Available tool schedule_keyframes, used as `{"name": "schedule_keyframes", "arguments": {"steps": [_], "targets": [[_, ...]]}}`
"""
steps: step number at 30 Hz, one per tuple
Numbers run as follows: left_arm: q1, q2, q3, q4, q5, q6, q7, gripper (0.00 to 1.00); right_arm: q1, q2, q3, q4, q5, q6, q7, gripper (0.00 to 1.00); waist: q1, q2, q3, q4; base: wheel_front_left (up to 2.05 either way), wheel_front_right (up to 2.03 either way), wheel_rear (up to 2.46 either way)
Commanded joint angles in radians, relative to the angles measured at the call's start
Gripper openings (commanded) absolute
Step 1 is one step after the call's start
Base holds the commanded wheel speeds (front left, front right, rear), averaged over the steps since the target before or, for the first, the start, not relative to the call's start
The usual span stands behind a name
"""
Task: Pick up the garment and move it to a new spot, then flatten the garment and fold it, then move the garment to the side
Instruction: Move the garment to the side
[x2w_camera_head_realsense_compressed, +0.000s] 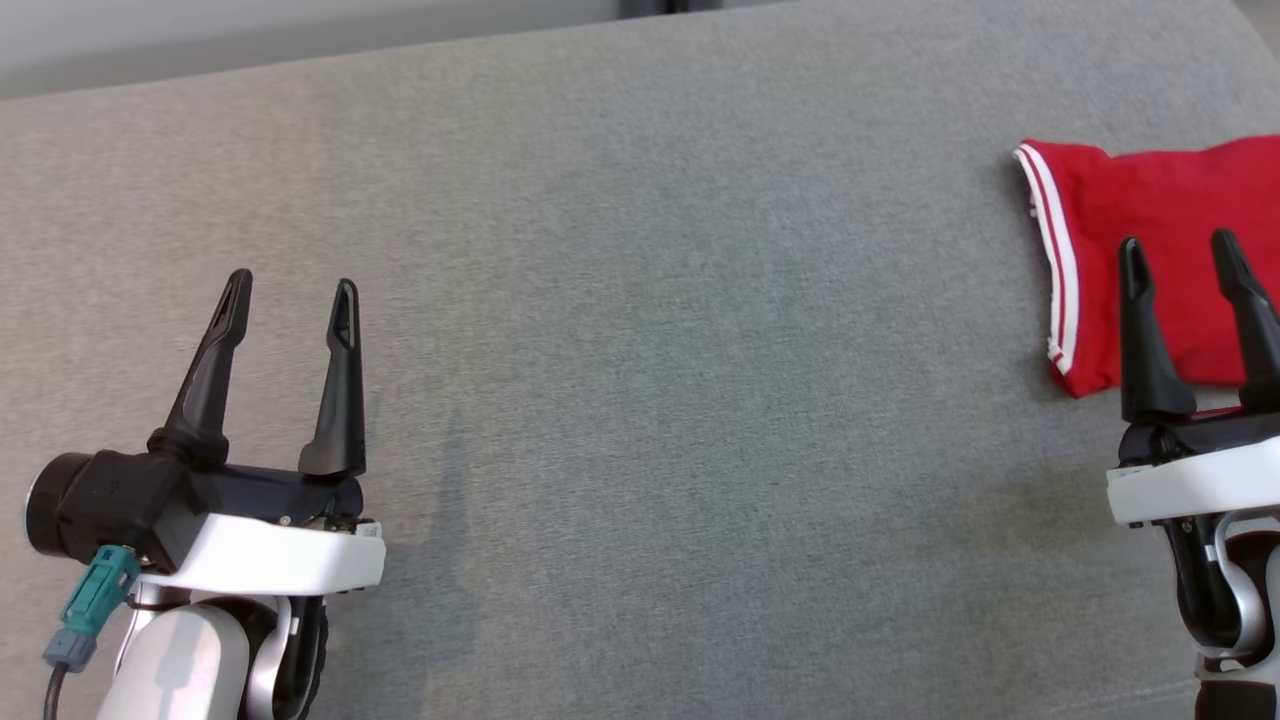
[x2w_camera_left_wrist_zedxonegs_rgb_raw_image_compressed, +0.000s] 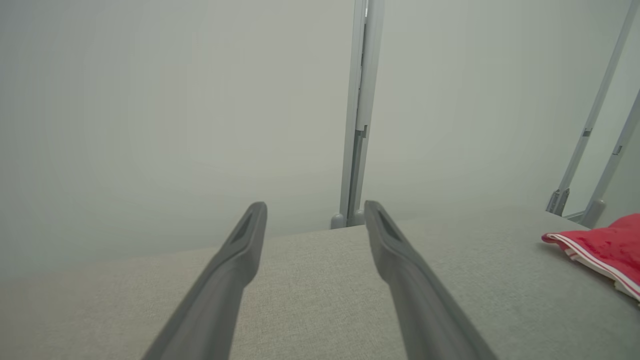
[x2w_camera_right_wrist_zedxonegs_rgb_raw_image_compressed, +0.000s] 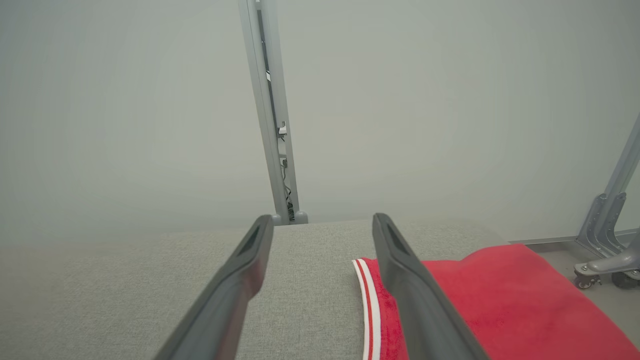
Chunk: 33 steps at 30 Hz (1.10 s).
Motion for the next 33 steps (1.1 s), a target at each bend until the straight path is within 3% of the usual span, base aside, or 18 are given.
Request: {"name": "schedule_keyframes", "arguments": {"steps": [1,14,33], "targets": [[0.007,0.000,0.003,0.003,-0.004,0.004,-0.006,1.00,0.013,-0.001,0.004,-0.011,-0.006,-0.001,0.009,1.00,0.0000,0.0000,-0.021,0.023,0.00,0.00,0.00],[0.132,0.021,0.022,0.022,-0.030,0.021,-0.005,1.00,0.131,0.049,0.036,-0.074,-0.040,-0.001,0.085,1.00,0.0000,0.0000,-0.157,0.077,0.00,0.00,0.00],[0.296,0.025,-0.003,0.037,-0.075,0.026,0.040,1.00,0.380,0.092,-0.028,-0.165,-0.080,-0.001,0.155,1.00,0.0000,0.0000,-0.312,0.092,0.00,0.00,0.00]]}}
